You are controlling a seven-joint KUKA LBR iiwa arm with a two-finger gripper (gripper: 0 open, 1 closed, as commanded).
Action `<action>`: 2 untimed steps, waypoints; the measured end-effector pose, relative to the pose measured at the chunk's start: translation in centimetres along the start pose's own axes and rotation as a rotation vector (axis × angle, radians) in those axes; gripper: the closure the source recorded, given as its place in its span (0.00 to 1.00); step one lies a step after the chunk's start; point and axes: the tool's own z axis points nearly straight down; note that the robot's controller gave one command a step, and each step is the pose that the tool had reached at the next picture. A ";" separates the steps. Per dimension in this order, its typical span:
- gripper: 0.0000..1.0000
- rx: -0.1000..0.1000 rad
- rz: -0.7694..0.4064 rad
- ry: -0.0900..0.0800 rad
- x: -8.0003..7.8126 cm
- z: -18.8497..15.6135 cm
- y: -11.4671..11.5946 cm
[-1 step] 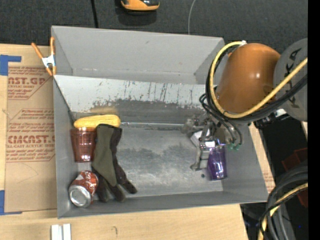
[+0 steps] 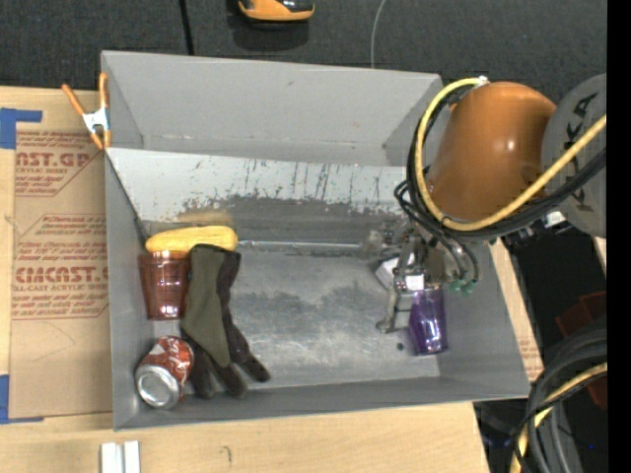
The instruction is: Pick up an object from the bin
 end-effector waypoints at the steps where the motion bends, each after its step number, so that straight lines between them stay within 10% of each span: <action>1: 0.00 0.000 -0.081 -0.005 -0.6 2.7 -3.2; 2: 0.00 0.002 -0.106 -0.003 1.0 7.5 -4.3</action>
Offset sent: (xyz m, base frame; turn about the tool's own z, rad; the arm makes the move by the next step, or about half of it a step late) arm -0.0163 -0.0395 -0.0880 -0.1111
